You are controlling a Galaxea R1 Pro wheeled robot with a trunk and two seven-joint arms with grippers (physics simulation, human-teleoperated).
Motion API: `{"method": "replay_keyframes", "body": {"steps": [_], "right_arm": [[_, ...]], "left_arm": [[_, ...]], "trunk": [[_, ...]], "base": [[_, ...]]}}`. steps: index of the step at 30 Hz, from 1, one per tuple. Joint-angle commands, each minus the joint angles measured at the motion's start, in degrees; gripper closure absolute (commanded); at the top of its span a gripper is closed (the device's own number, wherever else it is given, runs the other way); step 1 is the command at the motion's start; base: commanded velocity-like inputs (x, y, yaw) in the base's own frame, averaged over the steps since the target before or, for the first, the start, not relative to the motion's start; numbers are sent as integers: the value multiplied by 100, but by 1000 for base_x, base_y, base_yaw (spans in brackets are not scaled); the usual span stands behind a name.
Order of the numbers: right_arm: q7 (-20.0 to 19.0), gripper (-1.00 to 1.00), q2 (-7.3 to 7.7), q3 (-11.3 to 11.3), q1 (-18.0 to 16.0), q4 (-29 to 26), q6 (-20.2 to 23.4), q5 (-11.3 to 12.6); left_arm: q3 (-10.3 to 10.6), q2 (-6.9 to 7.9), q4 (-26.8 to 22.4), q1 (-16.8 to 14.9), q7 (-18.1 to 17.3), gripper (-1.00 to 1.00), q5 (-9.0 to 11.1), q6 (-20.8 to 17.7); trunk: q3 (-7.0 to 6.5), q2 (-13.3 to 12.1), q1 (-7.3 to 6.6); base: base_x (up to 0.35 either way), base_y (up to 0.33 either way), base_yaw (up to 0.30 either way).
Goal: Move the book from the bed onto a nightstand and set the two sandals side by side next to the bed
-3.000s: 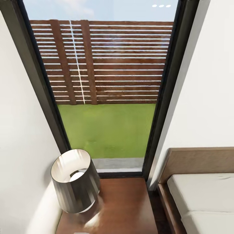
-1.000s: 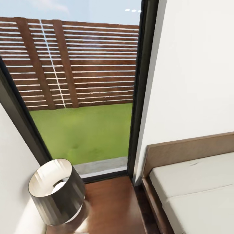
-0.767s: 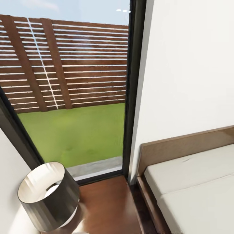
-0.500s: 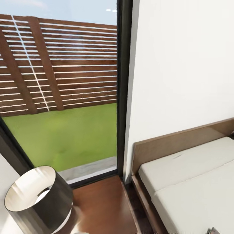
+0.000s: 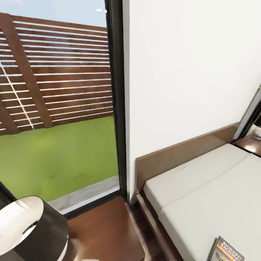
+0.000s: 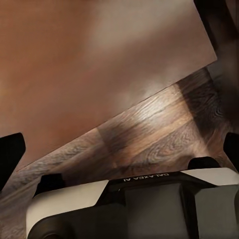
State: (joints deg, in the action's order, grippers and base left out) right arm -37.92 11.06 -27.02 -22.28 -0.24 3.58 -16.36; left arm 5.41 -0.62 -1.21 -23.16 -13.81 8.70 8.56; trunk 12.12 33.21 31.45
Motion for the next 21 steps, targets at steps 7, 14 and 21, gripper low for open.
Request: {"method": "replay_keyframes", "body": {"steps": [7,14,21], "right_arm": [[-19,-100,1,-49,-5,-3,39,-34],[-22,-100,1,-49,-5,-3,39,-34],[-22,-100,1,-49,-5,-3,37,-34]], "left_arm": [[56,1,7,-4,-16,-100,57,23],[57,1,7,-4,-16,-100,55,23],[59,-7,7,-4,-8,-100,45,17]], "trunk": [[9,8,2],[9,8,2],[9,8,2]], "base": [[0,23,-283],[0,1,-283],[0,-31,-283]]}}
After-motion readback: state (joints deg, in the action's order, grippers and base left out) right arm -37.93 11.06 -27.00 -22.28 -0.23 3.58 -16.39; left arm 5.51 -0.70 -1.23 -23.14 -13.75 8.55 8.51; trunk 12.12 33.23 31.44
